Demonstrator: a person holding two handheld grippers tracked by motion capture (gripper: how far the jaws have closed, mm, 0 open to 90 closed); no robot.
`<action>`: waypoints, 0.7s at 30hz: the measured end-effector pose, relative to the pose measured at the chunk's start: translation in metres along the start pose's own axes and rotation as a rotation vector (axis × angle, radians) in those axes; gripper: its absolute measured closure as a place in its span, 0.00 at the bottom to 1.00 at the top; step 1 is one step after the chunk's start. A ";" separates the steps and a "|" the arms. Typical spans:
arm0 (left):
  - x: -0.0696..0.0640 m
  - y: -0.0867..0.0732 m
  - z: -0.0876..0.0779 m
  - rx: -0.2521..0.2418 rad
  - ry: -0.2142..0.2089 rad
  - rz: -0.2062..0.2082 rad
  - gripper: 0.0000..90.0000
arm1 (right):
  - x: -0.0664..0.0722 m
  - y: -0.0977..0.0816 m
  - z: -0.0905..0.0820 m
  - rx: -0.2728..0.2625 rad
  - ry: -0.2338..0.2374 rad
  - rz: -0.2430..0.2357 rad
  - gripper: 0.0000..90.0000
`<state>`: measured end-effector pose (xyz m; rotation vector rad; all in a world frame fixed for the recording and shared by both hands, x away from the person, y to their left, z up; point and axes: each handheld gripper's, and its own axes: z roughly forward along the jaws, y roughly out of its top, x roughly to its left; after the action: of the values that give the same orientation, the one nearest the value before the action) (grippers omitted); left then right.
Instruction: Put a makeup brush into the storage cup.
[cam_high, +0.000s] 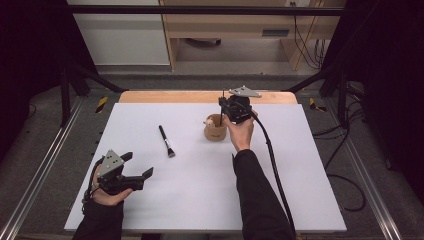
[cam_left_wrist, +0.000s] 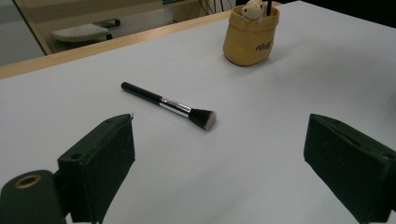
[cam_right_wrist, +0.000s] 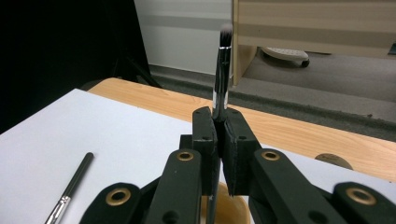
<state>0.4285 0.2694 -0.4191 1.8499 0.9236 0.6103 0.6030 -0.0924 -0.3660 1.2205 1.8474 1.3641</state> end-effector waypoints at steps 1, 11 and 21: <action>0.000 0.000 0.000 0.000 0.000 0.000 0.09 | 0.001 -0.001 0.001 0.002 0.001 -0.001 0.94; 0.000 0.000 0.000 0.002 0.000 0.003 0.09 | 0.000 -0.011 0.011 0.039 -0.002 0.009 0.94; -0.001 0.000 0.001 0.001 0.001 0.007 0.09 | -0.003 -0.022 0.017 0.080 -0.013 0.013 0.94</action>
<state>0.4285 0.2684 -0.4194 1.8547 0.9187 0.6158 0.6110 -0.0892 -0.3925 1.2810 1.9041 1.2970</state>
